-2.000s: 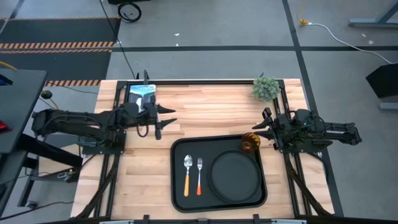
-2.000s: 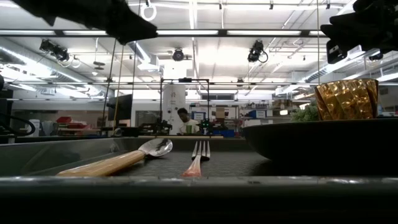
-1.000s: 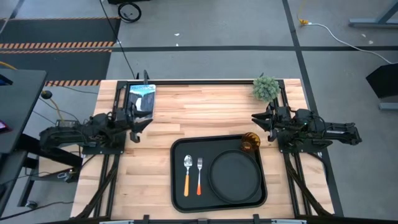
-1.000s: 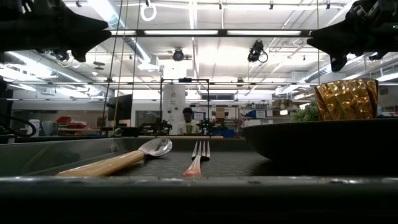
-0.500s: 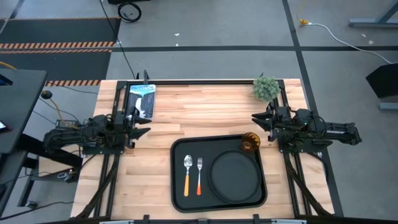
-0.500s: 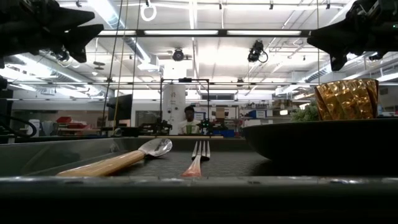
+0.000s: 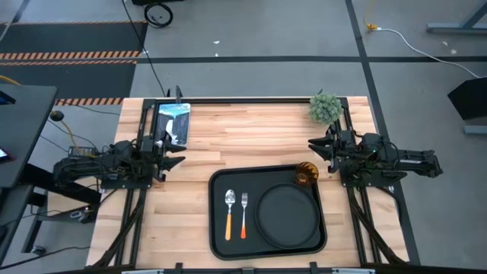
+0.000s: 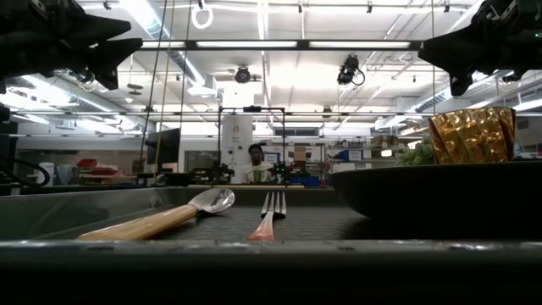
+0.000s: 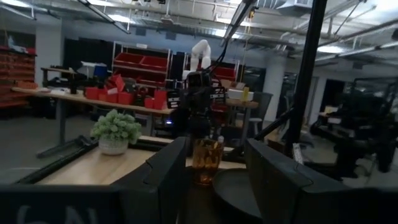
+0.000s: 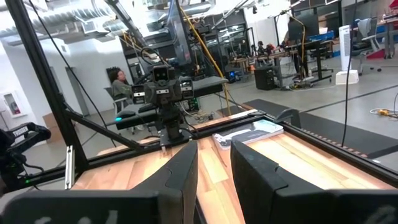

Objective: Pick and place plate/cup/fork/spoon on tray
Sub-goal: Return to Home Position

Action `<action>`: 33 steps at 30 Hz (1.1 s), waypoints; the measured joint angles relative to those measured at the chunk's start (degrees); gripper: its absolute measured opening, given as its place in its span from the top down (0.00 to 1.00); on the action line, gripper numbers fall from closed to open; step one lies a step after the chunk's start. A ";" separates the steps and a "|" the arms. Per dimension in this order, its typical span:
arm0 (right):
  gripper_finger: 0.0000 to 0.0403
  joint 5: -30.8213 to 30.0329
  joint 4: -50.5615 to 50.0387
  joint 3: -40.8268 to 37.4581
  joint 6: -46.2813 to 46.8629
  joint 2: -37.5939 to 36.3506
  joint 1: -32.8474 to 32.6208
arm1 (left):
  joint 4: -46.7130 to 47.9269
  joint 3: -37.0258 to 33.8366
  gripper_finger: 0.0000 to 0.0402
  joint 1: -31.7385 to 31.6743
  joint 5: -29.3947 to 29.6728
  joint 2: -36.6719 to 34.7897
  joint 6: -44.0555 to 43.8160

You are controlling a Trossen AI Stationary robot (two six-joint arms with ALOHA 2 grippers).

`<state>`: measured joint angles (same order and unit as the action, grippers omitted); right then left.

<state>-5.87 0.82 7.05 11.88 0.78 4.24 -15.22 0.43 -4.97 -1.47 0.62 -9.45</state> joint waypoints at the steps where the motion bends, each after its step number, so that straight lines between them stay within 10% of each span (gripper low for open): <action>1: 0.75 -0.02 0.00 0.00 0.00 0.00 0.01 | 0.03 0.00 0.57 0.00 0.13 0.13 0.87; 33: 0.75 -0.02 -0.04 0.00 0.00 0.00 -0.01 | 0.07 -0.04 0.57 0.00 0.26 0.11 1.05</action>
<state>-5.89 0.78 7.05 11.88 0.78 4.23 -15.16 0.38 -4.97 -1.21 0.73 -8.40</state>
